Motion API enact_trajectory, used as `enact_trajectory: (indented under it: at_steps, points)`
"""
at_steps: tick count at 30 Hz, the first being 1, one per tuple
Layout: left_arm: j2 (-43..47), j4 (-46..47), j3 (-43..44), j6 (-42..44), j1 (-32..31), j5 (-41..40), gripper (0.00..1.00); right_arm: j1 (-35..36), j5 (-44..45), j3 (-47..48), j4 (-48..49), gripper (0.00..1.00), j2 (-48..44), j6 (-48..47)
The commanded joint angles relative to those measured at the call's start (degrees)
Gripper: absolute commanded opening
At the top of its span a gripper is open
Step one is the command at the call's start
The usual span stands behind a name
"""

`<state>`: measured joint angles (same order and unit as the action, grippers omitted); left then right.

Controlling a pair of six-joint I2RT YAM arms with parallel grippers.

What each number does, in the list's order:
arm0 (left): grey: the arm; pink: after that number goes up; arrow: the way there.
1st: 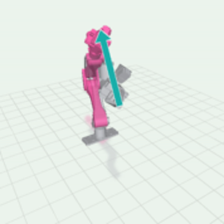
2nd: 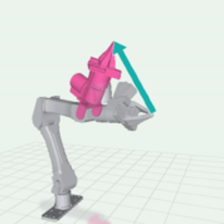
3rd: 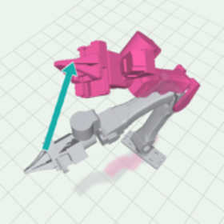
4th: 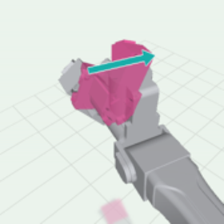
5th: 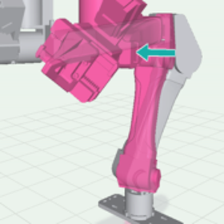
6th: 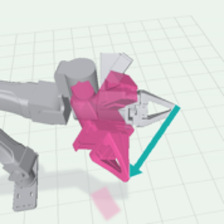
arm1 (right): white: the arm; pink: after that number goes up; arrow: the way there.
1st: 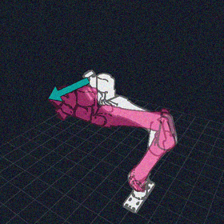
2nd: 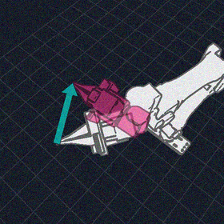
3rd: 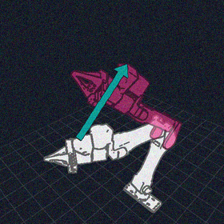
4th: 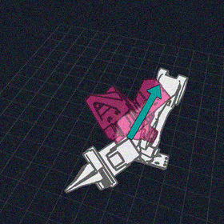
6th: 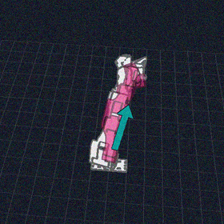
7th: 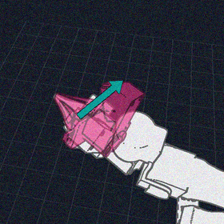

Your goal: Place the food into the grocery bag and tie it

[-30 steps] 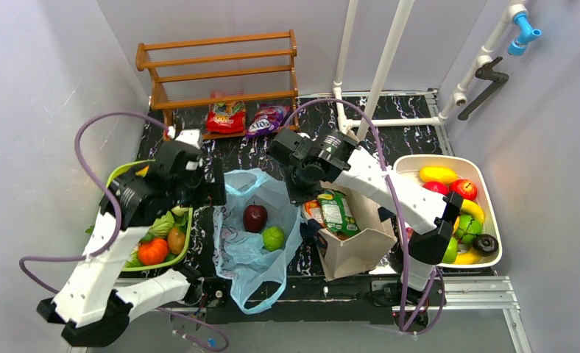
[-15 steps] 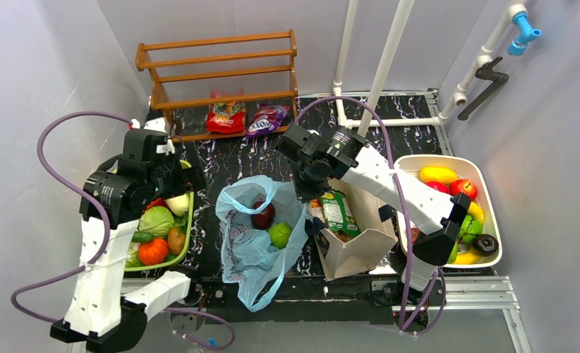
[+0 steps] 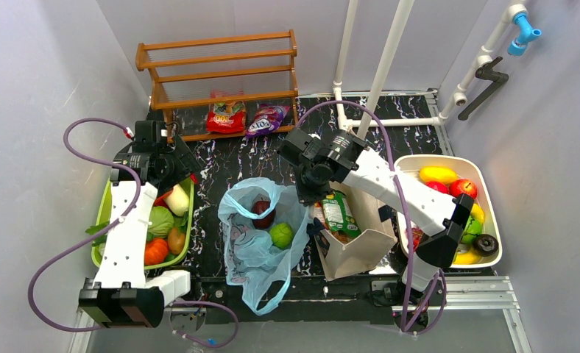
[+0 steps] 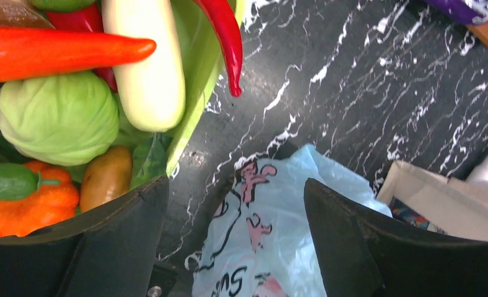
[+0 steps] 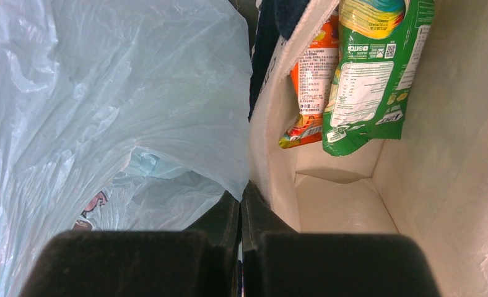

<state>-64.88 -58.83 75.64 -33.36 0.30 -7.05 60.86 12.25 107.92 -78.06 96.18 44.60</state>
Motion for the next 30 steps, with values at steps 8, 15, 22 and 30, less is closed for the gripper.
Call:
enact_trajectory:
  at_steps: [8,15,22,30]
  points:
    - [-7.3,14.1,-5.6,-1.7,4.5,-2.4,0.74,-0.3,0.1,-1.1,0.1,0.01,-2.2,-0.3]
    - [-14.8,19.2,-6.1,-2.5,5.1,-2.9,0.7,-0.3,0.2,-2.0,0.3,0.01,-3.0,0.0]
    - [-20.4,21.0,-5.8,-3.0,5.3,-3.9,0.61,-0.4,0.2,-4.5,1.2,0.01,-4.6,0.5]
    - [-24.1,22.9,-6.5,-3.3,5.6,-2.3,0.55,-0.4,0.5,-5.4,1.1,0.01,-5.2,0.6]
